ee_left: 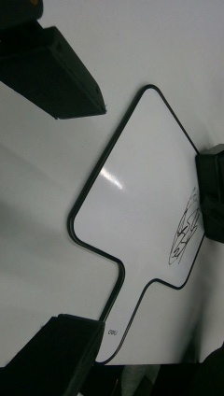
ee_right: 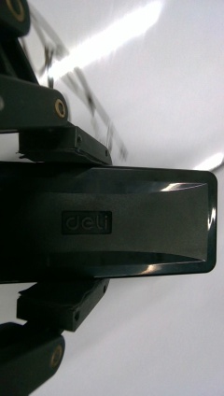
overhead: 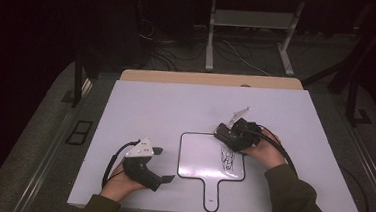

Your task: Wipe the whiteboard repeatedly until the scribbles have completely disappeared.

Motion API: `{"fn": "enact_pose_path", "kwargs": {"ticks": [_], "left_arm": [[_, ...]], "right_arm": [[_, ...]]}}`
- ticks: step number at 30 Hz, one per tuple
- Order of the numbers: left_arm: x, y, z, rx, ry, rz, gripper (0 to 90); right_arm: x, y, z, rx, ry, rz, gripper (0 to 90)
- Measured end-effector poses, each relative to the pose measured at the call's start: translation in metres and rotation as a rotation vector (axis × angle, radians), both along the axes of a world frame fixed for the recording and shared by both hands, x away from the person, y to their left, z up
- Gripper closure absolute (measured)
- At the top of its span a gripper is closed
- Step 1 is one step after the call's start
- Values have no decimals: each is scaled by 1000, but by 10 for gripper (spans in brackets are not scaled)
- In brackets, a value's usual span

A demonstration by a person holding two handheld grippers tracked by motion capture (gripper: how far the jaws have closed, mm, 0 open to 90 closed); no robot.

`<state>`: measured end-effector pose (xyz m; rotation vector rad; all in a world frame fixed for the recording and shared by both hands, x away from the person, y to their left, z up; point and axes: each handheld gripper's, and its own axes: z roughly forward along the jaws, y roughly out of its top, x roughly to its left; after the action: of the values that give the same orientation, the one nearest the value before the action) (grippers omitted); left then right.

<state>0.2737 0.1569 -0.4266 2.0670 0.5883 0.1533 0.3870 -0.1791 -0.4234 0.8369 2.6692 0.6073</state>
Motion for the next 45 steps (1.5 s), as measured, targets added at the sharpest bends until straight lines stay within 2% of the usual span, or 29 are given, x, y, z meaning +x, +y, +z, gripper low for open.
{"fn": "enact_pose_path", "kwargs": {"ticks": [3, 8, 13, 20, 24, 26, 31, 36, 45], "left_arm": [[0, 0, 0, 2, 2, -1, 0], [0, -1, -1, -1, 4, 0, 0], [0, -1, -1, -1, 4, 1, 0], [0, -1, -1, 0, 5, 0, 0], [0, 0, 0, 0, 3, -3, 0], [0, 0, 0, 2, 2, -3, 0], [0, 0, 0, 3, 1, -3, 0], [0, 0, -1, 1, 4, -2, 0], [0, 0, 0, 0, 0, -1, 0]], "right_arm": [[5, -11, 0, -11, -6, -46, 387], [8, -20, 0, -11, -8, -76, 388], [4, -12, 0, -25, -19, -44, 387], [-3, 5, 0, 1, 3, 14, 387], [-9, 17, 1, -10, 1, 52, 388], [-9, 17, 1, -13, -1, 51, 387], [-1, 4, 1, -35, -25, 1, 387], [3, -8, 0, -16, -11, -39, 387], [-10, 4, 1, -5, 9, 16, 387]]}}
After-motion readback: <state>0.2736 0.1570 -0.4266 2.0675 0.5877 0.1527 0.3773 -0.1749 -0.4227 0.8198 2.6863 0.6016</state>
